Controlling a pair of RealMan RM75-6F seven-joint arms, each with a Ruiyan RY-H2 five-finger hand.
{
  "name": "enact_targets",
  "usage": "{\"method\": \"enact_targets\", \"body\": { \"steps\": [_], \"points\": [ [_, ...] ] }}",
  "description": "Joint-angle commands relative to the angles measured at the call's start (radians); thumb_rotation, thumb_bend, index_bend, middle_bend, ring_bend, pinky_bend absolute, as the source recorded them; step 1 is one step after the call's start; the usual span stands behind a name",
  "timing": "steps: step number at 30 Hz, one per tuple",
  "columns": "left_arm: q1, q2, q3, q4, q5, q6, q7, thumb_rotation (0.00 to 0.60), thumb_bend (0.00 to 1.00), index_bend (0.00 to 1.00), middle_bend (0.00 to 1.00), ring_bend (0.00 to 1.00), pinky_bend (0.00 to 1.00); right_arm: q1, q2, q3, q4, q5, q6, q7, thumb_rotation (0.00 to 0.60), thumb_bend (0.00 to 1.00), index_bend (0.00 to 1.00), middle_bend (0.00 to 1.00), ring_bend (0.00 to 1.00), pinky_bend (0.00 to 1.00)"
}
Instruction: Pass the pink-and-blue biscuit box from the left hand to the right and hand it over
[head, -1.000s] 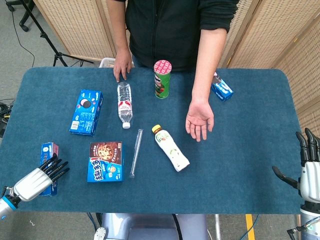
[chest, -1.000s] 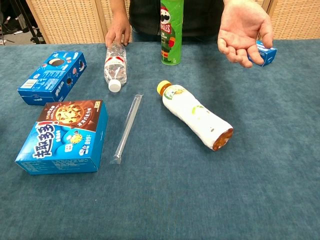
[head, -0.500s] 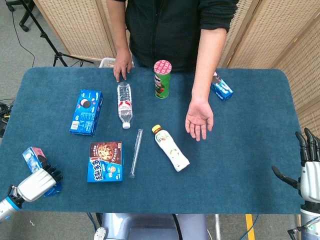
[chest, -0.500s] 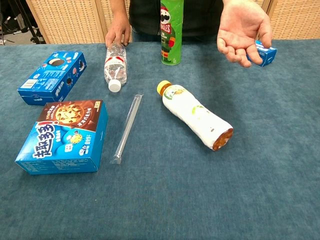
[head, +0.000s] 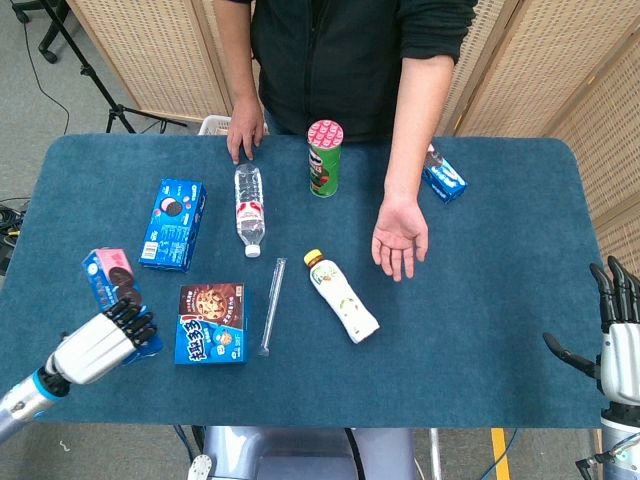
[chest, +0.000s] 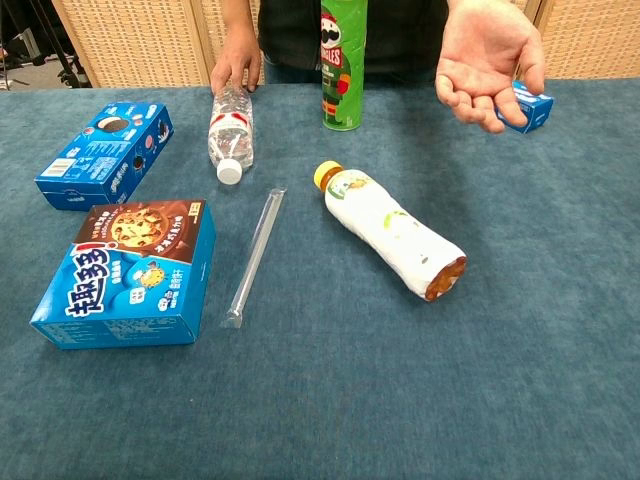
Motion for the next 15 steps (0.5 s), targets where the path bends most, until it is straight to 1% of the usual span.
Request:
{"method": "enact_targets", "body": {
  "steps": [1, 4, 8, 11, 13, 15],
  "points": [
    [-0.128, 0.031, -0.048, -0.210, 0.039, -0.116, 0.075, 0.600, 0.29, 0.81, 0.60, 0.50, 0.53, 0.001, -0.001, 0.000, 0.001, 0.000, -0.002, -0.002, 0.600, 0.05, 0.05, 0.00, 0.00, 0.06],
    [-0.212, -0.006, -0.084, -0.305, 0.064, -0.214, 0.123, 0.600, 0.28, 0.81, 0.60, 0.50, 0.53, 0.003, -0.003, 0.001, 0.004, 0.006, -0.008, -0.004, 0.600, 0.05, 0.05, 0.00, 0.00, 0.06],
    [-0.285, -0.061, -0.126, -0.373, 0.059, -0.316, 0.163, 0.600, 0.28, 0.81, 0.60, 0.50, 0.53, 0.005, -0.005, 0.002, 0.007, 0.010, -0.013, -0.006, 0.600, 0.05, 0.05, 0.00, 0.00, 0.06],
    [-0.316, -0.098, -0.141, -0.392, 0.048, -0.366, 0.171, 0.600, 0.28, 0.81, 0.60, 0.50, 0.53, 0.008, -0.007, 0.003, 0.010, 0.014, -0.018, -0.008, 0.600, 0.05, 0.05, 0.00, 0.00, 0.06],
    [-0.349, -0.149, -0.149, -0.395, 0.039, -0.425, 0.181, 0.600, 0.27, 0.81, 0.60, 0.50, 0.53, 0.011, -0.010, 0.005, 0.015, 0.021, -0.024, -0.012, 0.600, 0.05, 0.05, 0.00, 0.00, 0.06],
    [-0.364, -0.183, -0.155, -0.388, 0.028, -0.455, 0.188, 0.600, 0.26, 0.81, 0.60, 0.50, 0.53, 0.013, -0.012, 0.006, 0.017, 0.024, -0.028, -0.015, 0.600, 0.05, 0.05, 0.00, 0.00, 0.06]
  ]
}}
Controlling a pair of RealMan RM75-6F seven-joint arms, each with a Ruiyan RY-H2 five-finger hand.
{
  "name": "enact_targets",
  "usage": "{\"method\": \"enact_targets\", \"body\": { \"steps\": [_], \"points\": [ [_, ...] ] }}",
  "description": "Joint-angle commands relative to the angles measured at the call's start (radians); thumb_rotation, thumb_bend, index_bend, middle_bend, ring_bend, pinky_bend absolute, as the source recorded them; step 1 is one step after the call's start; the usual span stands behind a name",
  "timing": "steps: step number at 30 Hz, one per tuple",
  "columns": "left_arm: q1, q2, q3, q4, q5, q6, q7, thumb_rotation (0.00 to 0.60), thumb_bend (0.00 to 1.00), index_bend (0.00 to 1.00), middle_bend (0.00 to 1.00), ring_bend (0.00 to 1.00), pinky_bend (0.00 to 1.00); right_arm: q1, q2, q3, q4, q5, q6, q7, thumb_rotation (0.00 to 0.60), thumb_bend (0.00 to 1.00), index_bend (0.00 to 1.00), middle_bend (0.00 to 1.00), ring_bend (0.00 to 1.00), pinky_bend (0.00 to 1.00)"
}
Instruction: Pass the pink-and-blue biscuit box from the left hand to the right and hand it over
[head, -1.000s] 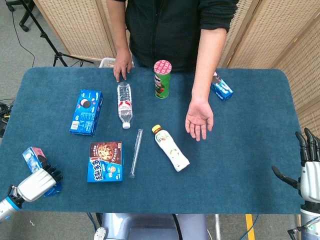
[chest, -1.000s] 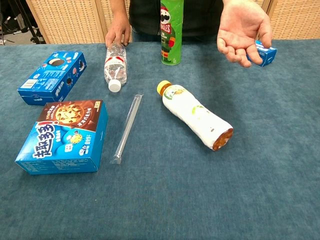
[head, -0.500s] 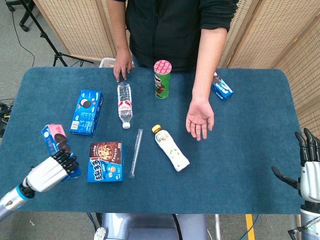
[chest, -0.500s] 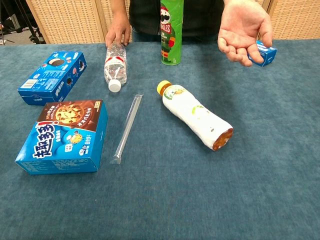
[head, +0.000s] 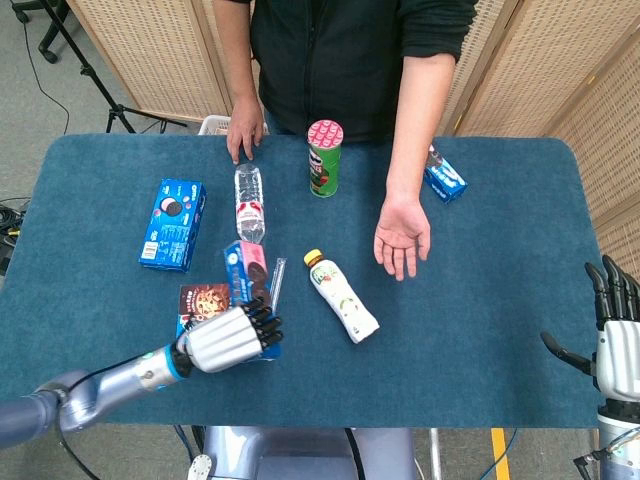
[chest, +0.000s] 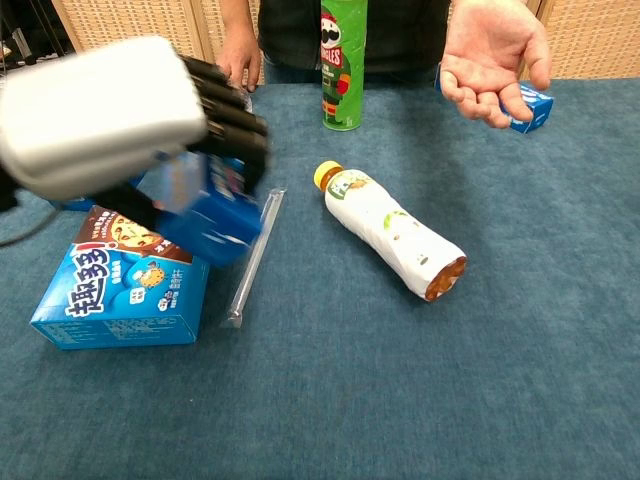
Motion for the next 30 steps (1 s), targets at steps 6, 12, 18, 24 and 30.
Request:
{"method": "enact_targets", "body": {
  "steps": [6, 12, 18, 24, 30],
  "points": [
    [-0.085, -0.175, -0.044, 0.023, -0.067, -0.130, 0.011, 0.600, 0.26, 0.81, 0.60, 0.50, 0.53, 0.005, -0.005, 0.006, 0.008, 0.015, -0.009, -0.008, 0.600, 0.05, 0.05, 0.00, 0.00, 0.06],
    [-0.139, -0.267, -0.067, 0.056, -0.080, -0.185, 0.051, 0.600, 0.26, 0.81, 0.60, 0.50, 0.53, 0.006, -0.006, 0.015, 0.012, 0.033, -0.012, -0.006, 0.600, 0.05, 0.05, 0.00, 0.00, 0.06],
    [-0.172, -0.315, -0.081, 0.086, -0.102, -0.227, 0.114, 0.600, 0.17, 0.76, 0.54, 0.46, 0.52, 0.008, -0.005, 0.014, 0.013, 0.034, -0.017, -0.003, 0.600, 0.05, 0.05, 0.00, 0.00, 0.06],
    [-0.150, -0.316, -0.086, 0.032, -0.152, -0.198, 0.102, 0.600, 0.00, 0.20, 0.00, 0.00, 0.24, 0.006, 0.000, 0.016, 0.011, 0.034, -0.014, 0.009, 0.600, 0.05, 0.05, 0.00, 0.00, 0.06],
    [-0.126, -0.265, -0.089, -0.050, -0.154, -0.113, 0.065, 0.600, 0.00, 0.13, 0.00, 0.00, 0.19, 0.006, 0.000, 0.011, 0.010, 0.029, -0.017, 0.004, 0.600, 0.05, 0.05, 0.00, 0.00, 0.06]
  ]
}}
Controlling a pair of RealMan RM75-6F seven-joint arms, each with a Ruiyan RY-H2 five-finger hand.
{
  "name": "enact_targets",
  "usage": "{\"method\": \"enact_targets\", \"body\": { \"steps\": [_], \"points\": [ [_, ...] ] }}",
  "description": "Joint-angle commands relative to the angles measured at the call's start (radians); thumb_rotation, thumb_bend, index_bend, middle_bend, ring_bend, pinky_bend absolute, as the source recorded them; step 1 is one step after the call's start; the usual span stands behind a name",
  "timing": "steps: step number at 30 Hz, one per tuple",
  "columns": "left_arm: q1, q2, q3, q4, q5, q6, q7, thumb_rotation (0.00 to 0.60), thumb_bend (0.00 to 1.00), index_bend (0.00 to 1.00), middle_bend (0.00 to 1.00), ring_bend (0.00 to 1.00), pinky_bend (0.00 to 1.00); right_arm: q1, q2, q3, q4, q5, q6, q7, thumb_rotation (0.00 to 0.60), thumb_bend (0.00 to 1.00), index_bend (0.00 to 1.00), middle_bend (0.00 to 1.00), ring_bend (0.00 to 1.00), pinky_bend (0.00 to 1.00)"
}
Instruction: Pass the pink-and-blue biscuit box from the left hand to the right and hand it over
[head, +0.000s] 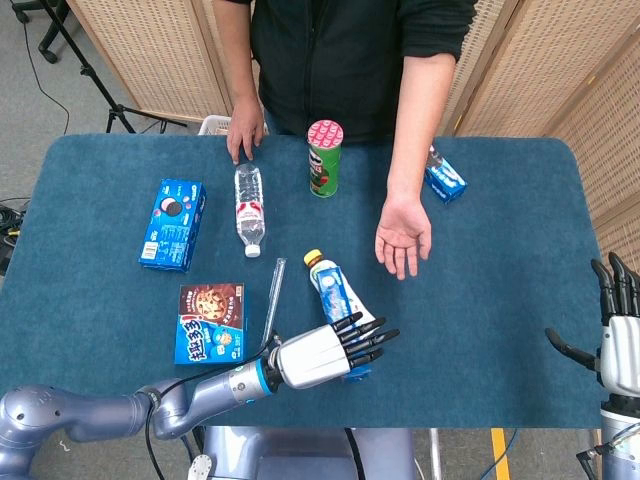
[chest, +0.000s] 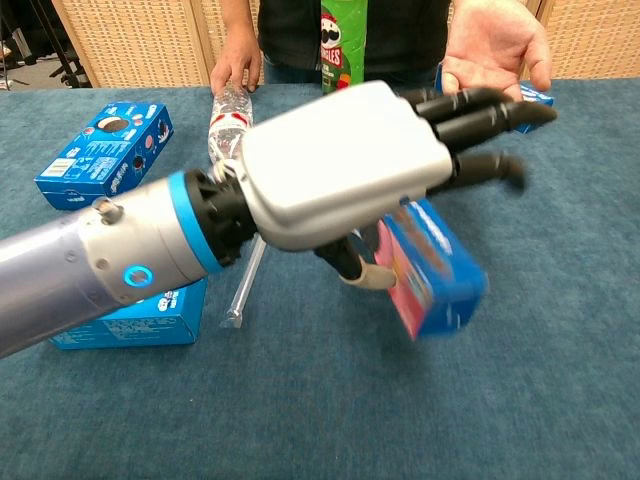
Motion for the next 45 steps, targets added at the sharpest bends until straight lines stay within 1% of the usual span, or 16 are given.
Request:
{"method": "enact_targets", "body": {
  "steps": [1, 5, 10, 15, 18, 19, 20, 24, 27, 28, 30, 34, 37, 38, 39, 45],
  "points": [
    [0.023, 0.043, -0.003, -0.054, -0.013, 0.047, -0.033, 0.600, 0.00, 0.13, 0.00, 0.00, 0.19, 0.001, -0.003, -0.004, 0.000, -0.005, -0.002, -0.008, 0.600, 0.05, 0.05, 0.00, 0.00, 0.06],
    [0.054, 0.101, 0.005, -0.107, -0.028, 0.090, -0.058, 0.600, 0.00, 0.12, 0.00, 0.00, 0.18, 0.003, -0.009, -0.010, -0.001, -0.011, -0.003, -0.024, 0.600, 0.05, 0.05, 0.00, 0.00, 0.06],
    [0.105, 0.176, 0.037, -0.143, -0.037, 0.145, -0.090, 0.600, 0.00, 0.12, 0.00, 0.00, 0.18, 0.006, -0.017, -0.014, 0.004, -0.015, -0.006, -0.041, 0.600, 0.05, 0.05, 0.00, 0.00, 0.06],
    [0.192, 0.288, 0.093, -0.179, -0.061, 0.220, -0.143, 0.600, 0.00, 0.12, 0.00, 0.00, 0.18, 0.012, -0.018, -0.023, 0.012, -0.018, -0.024, -0.061, 0.600, 0.05, 0.05, 0.00, 0.00, 0.06],
    [0.251, 0.351, 0.121, -0.173, -0.070, 0.282, -0.173, 0.600, 0.00, 0.12, 0.00, 0.00, 0.17, 0.018, -0.014, -0.033, 0.031, -0.031, -0.037, -0.078, 0.600, 0.05, 0.05, 0.00, 0.00, 0.06],
    [0.280, 0.374, 0.133, -0.167, -0.081, 0.310, -0.194, 0.600, 0.00, 0.12, 0.00, 0.00, 0.17, 0.022, -0.013, -0.042, 0.052, -0.046, -0.043, -0.089, 0.600, 0.05, 0.05, 0.00, 0.00, 0.06],
    [0.308, 0.396, 0.148, -0.158, -0.089, 0.337, -0.220, 0.600, 0.00, 0.12, 0.00, 0.00, 0.16, 0.028, -0.010, -0.053, 0.079, -0.070, -0.049, -0.091, 0.600, 0.05, 0.05, 0.00, 0.00, 0.06],
    [0.381, 0.442, 0.176, -0.133, -0.125, 0.390, -0.288, 0.600, 0.00, 0.12, 0.00, 0.00, 0.16, 0.047, -0.003, -0.087, 0.179, -0.165, -0.049, -0.069, 0.600, 0.05, 0.05, 0.00, 0.00, 0.06],
    [0.435, 0.466, 0.192, -0.119, -0.166, 0.414, -0.341, 0.600, 0.00, 0.12, 0.00, 0.00, 0.13, 0.071, -0.003, -0.120, 0.272, -0.266, -0.035, -0.025, 0.600, 0.05, 0.09, 0.03, 0.00, 0.06],
    [0.460, 0.483, 0.201, -0.125, -0.203, 0.411, -0.362, 0.600, 0.00, 0.11, 0.00, 0.00, 0.12, 0.084, -0.003, -0.137, 0.313, -0.315, -0.032, -0.013, 0.600, 0.05, 0.10, 0.04, 0.00, 0.06],
    [0.492, 0.514, 0.211, -0.151, -0.242, 0.407, -0.390, 0.600, 0.00, 0.11, 0.00, 0.00, 0.09, 0.106, -0.012, -0.156, 0.390, -0.384, -0.012, 0.015, 0.600, 0.05, 0.11, 0.06, 0.00, 0.06],
    [0.558, 0.559, 0.218, -0.179, -0.307, 0.419, -0.400, 0.600, 0.00, 0.11, 0.00, 0.00, 0.06, 0.168, -0.036, -0.186, 0.532, -0.532, 0.038, 0.036, 0.600, 0.05, 0.13, 0.09, 0.00, 0.06],
    [0.584, 0.576, 0.212, -0.199, -0.333, 0.424, -0.401, 0.600, 0.00, 0.10, 0.00, 0.00, 0.05, 0.203, -0.047, -0.196, 0.584, -0.589, 0.054, 0.033, 0.600, 0.05, 0.15, 0.10, 0.00, 0.06],
    [0.607, 0.591, 0.203, -0.213, -0.361, 0.441, -0.418, 0.600, 0.00, 0.10, 0.00, 0.00, 0.05, 0.249, -0.047, -0.205, 0.608, -0.656, 0.044, 0.003, 0.600, 0.05, 0.15, 0.10, 0.00, 0.06],
    [0.616, 0.598, 0.198, -0.217, -0.367, 0.446, -0.426, 0.600, 0.00, 0.10, 0.00, 0.00, 0.04, 0.272, -0.046, -0.209, 0.612, -0.679, 0.036, -0.006, 0.600, 0.05, 0.15, 0.10, 0.00, 0.06],
    [0.638, 0.619, 0.168, -0.223, -0.383, 0.445, -0.450, 0.600, 0.00, 0.10, 0.00, 0.00, 0.04, 0.387, -0.035, -0.222, 0.556, -0.778, -0.028, -0.057, 0.600, 0.06, 0.15, 0.10, 0.00, 0.06]
  ]
}}
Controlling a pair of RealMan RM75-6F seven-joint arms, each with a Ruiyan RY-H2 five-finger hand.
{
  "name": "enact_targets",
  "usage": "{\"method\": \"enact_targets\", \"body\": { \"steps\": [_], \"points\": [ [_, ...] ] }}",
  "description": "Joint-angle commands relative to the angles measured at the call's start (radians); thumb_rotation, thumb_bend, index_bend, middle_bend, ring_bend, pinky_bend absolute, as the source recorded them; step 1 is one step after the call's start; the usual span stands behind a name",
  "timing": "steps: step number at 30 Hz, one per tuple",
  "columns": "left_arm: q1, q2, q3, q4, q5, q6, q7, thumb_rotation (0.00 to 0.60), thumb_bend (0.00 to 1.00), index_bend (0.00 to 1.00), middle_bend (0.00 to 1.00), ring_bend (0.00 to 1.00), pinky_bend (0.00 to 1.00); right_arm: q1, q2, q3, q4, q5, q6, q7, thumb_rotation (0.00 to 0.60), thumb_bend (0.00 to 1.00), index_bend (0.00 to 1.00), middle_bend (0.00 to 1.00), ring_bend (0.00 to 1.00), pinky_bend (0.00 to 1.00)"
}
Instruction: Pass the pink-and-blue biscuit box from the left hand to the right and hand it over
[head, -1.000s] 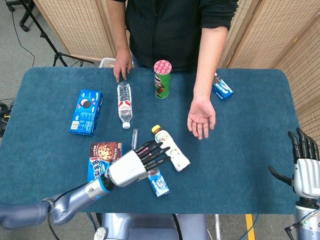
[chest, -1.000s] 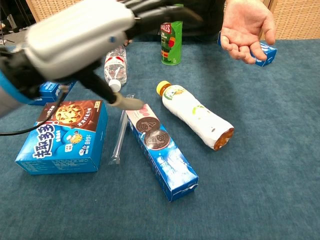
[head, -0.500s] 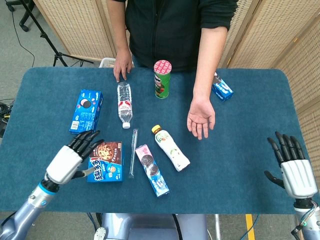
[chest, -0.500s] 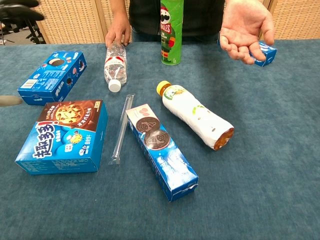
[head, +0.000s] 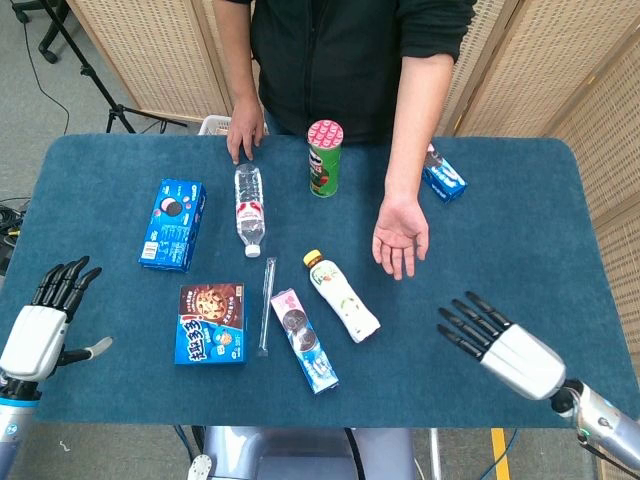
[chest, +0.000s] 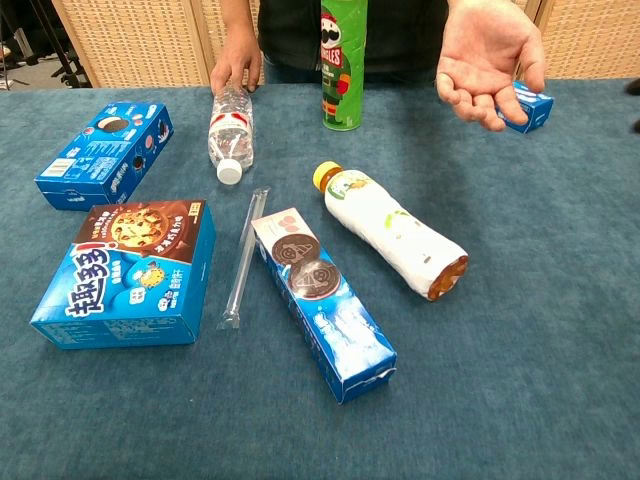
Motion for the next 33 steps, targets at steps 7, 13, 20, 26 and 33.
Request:
{"method": "enact_targets", "body": {
  "steps": [7, 13, 20, 26, 33],
  "points": [
    [0.023, 0.023, -0.029, -0.008, 0.002, -0.009, -0.007, 0.600, 0.00, 0.10, 0.00, 0.00, 0.04, 0.192, -0.009, -0.021, -0.140, -0.144, -0.161, -0.095, 0.600, 0.12, 0.15, 0.11, 0.02, 0.06],
    [0.032, 0.030, -0.046, -0.006, -0.004, -0.029, -0.016, 0.600, 0.00, 0.10, 0.00, 0.00, 0.04, 0.279, -0.040, -0.029, -0.199, -0.174, -0.288, -0.134, 0.600, 0.15, 0.15, 0.11, 0.02, 0.06],
    [0.036, 0.030, -0.063, -0.003, -0.009, -0.057, -0.023, 0.600, 0.00, 0.10, 0.00, 0.00, 0.04, 0.398, -0.111, -0.018, -0.187, -0.177, -0.416, -0.122, 0.600, 0.16, 0.15, 0.11, 0.00, 0.06],
    [0.039, 0.028, -0.079, -0.002, -0.020, -0.076, -0.017, 0.600, 0.00, 0.10, 0.00, 0.00, 0.04, 0.494, -0.159, -0.011, -0.224, -0.187, -0.518, -0.141, 0.600, 0.17, 0.15, 0.11, 0.00, 0.06],
    [0.041, 0.029, -0.096, 0.001, -0.032, -0.100, -0.020, 0.600, 0.00, 0.10, 0.00, 0.00, 0.04, 0.589, -0.197, 0.024, -0.308, -0.152, -0.737, -0.261, 0.600, 0.13, 0.15, 0.11, 0.00, 0.06]
  ]
}}
